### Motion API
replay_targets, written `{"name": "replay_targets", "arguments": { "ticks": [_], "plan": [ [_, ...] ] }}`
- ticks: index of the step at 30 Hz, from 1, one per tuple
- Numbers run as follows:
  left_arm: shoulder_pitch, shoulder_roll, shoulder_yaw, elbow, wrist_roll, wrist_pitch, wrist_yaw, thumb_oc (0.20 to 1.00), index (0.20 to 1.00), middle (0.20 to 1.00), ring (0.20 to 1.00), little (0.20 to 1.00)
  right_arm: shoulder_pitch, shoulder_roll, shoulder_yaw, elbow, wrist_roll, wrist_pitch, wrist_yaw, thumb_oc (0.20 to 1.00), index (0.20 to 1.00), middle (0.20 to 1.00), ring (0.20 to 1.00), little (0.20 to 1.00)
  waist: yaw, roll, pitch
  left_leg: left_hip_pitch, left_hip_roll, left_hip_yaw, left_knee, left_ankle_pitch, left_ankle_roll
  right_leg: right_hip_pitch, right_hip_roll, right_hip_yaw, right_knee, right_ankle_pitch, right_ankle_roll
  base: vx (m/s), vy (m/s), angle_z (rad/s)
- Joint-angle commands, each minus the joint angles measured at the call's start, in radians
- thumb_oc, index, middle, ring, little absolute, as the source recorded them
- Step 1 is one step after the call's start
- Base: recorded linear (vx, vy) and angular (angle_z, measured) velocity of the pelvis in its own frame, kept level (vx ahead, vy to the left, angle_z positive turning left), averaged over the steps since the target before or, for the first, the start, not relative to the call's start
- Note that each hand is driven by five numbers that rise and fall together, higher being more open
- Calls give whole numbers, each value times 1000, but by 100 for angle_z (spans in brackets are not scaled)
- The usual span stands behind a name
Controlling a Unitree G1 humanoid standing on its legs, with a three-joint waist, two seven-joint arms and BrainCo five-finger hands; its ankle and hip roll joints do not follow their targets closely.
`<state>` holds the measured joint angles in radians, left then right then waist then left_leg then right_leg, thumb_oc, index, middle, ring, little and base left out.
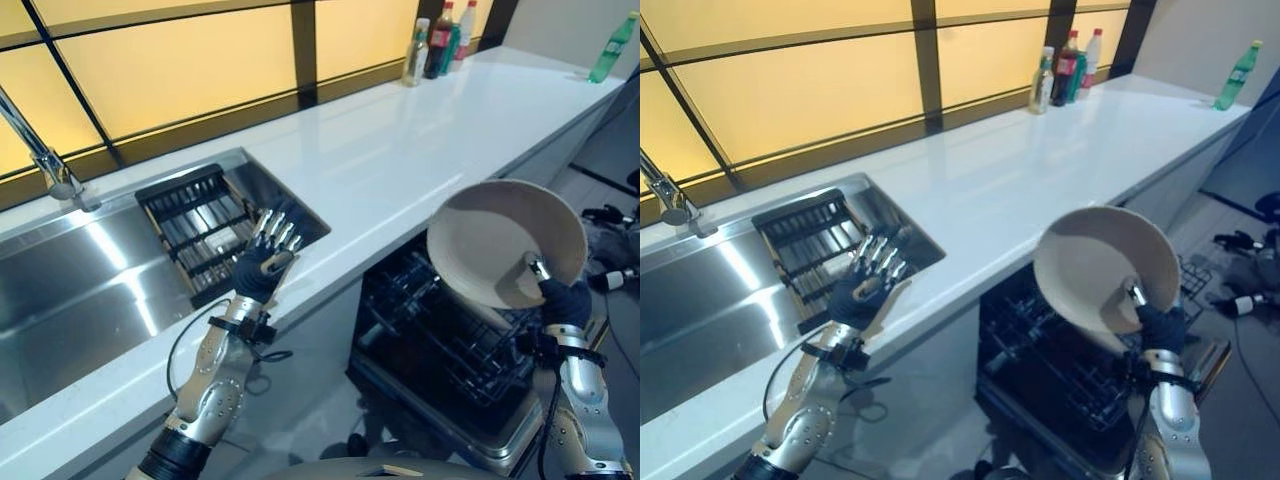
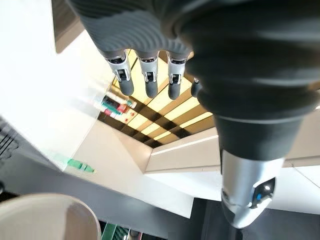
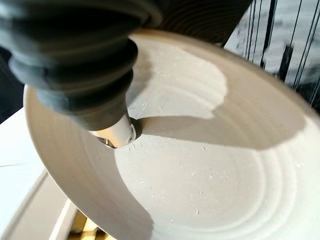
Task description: Pick up plates and place into dishwasher.
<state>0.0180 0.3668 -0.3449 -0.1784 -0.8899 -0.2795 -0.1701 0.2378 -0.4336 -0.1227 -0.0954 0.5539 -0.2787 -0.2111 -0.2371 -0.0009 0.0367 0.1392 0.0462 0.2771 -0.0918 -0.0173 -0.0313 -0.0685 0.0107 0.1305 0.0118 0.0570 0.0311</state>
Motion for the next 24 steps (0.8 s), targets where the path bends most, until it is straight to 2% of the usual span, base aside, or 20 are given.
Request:
{"name": "replay_targets", "arguments": {
  "ticks": [1,5,11,15,20,23,24],
  "plan": [
    [9,29,-20,-59,-26,15,-55,1000,1000,1000,1000,1000,-63,-23,-45,40,-108,-40,-50,200,200,200,200,200,-28,-11,4,-56,16,-48,11,8,62,-4,-65,-1,64,2,102,47,-114,1],
    [18,47,-47,-64,-4,53,-74,1000,1000,1000,1000,1000,-79,-63,-41,128,-221,25,-97,200,200,200,200,200,-25,-15,10,-62,20,-48,16,5,62,-11,-67,-6,66,2,103,48,-110,1],
    [47,77,-47,-57,-41,80,-162,1000,1000,1000,1000,1000,-139,-119,-34,296,-247,87,-108,200,200,200,200,200,-4,-19,39,-88,30,-52,65,-12,61,-32,-71,-18,93,-7,97,44,-95,0],
    [69,91,-35,-65,-52,123,-186,1000,1000,1000,1000,1000,-195,-141,-62,355,-117,95,-82,200,200,200,200,200,25,-19,59,-101,41,-68,92,-17,56,-28,-68,-27,100,-17,86,40,-75,1],
    [93,78,-25,-47,-56,181,-227,1000,1000,1000,1000,1000,-238,-109,-134,415,167,67,23,200,200,200,200,200,46,-16,61,-100,53,-91,104,-22,46,-15,-61,-43,105,-33,72,63,-35,4],
    [108,73,-26,-36,-38,194,-239,1000,1000,1000,1000,1000,-234,-92,-174,438,238,57,55,200,200,200,200,200,49,-19,48,-90,59,-92,106,-27,40,-6,-62,-53,105,-37,69,97,-18,10],
    [108,76,-26,-27,-38,191,-239,1000,1000,1000,1000,1000,-232,-97,-187,461,213,50,37,200,200,200,200,200,49,-22,43,-86,60,-92,107,-29,39,-4,-62,-56,104,-37,70,99,-26,15]
  ]
}}
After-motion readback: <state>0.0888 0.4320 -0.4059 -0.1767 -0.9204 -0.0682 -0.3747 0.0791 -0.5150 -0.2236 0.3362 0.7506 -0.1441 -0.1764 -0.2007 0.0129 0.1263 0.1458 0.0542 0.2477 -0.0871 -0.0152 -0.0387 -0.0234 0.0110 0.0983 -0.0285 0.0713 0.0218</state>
